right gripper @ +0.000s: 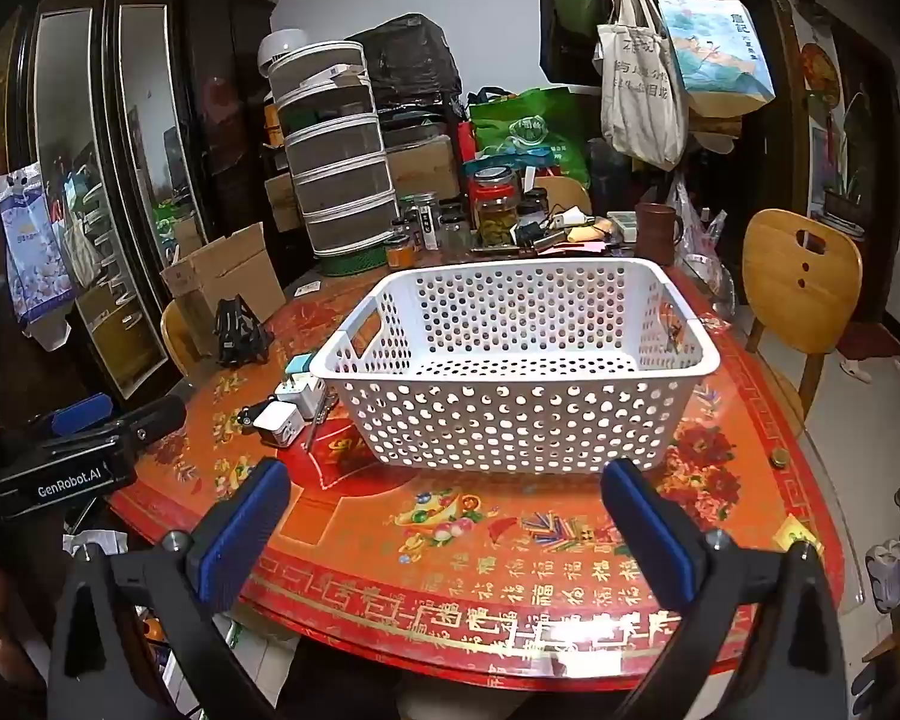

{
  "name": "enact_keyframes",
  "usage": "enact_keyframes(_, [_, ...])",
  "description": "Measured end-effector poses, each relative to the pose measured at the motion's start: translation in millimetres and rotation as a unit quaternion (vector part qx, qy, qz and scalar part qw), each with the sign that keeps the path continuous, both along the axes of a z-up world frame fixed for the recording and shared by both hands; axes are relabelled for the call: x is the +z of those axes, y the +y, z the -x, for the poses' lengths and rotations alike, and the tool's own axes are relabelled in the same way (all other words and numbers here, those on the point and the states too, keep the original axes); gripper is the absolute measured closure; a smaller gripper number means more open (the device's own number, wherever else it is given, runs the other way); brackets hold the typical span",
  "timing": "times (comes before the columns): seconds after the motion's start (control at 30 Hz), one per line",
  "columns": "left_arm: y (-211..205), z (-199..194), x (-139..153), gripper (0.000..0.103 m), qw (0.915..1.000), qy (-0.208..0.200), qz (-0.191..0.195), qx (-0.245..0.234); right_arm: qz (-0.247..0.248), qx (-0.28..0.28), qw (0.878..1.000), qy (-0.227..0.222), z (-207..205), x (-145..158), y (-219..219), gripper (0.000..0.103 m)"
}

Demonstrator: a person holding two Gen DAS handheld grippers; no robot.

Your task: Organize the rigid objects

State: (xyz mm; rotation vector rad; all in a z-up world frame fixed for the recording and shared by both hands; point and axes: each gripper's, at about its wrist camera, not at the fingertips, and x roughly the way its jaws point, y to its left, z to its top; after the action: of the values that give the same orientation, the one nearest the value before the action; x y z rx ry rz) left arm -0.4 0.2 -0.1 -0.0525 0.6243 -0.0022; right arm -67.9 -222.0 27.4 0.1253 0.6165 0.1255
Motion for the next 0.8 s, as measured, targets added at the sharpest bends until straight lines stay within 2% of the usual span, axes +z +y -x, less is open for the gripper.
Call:
enact_keyframes(0.2, [5.6,3.0,1.0,0.001,0.9998,-0.005,0.009,-0.015,0.001,0.001,1.0,0.001,0.6,0.1,-0.3,0.0])
enact_keyframes(0.4, [-1.6,1.1,0.9,0.001,1.0,-0.001,-0.005,-0.009,0.001,0.001,1.0,0.003,0.1,0.0,0.4,0.0])
enact_keyframes(0.8, [-2.4,1.2,1.7,0.001,0.9999,0.0,-0.004,-0.01,0.002,0.0,1.0,0.002,1.5,0.3,0.2,0.0])
